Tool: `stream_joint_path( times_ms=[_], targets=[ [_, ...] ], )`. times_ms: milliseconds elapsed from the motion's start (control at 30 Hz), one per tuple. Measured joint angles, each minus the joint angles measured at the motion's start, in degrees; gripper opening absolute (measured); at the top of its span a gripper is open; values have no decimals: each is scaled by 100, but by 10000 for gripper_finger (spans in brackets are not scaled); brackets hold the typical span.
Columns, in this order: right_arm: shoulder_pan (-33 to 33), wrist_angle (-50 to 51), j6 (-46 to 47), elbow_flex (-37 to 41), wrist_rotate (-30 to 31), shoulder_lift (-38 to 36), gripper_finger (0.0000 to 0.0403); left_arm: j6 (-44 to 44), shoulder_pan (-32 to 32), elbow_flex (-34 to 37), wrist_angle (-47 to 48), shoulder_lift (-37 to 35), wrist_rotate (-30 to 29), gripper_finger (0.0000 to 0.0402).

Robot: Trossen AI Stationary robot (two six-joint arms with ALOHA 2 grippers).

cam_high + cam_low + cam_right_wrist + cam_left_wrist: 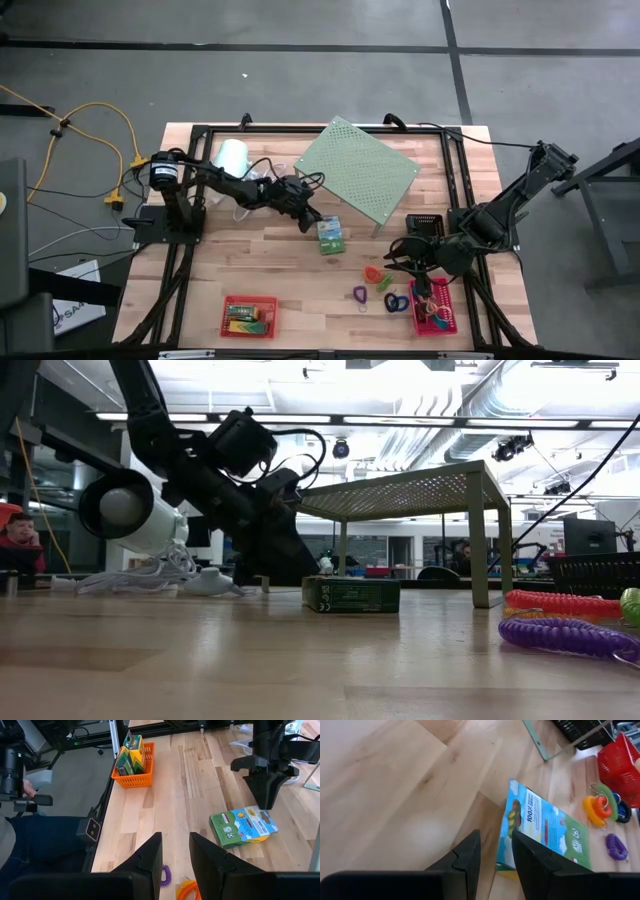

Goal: Pick & Place Office Desk Supplies
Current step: Put the crayon box into the orange bin

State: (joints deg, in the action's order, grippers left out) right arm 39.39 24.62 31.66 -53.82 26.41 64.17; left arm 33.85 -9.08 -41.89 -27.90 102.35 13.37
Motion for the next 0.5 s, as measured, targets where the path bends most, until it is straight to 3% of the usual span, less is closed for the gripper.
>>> stream_joint_path(
  times_ms=[500],
  targets=[
    [0, -2, 0, 1, 0, 0, 86, 6, 61, 2, 31, 0, 335, 107]
  ],
)
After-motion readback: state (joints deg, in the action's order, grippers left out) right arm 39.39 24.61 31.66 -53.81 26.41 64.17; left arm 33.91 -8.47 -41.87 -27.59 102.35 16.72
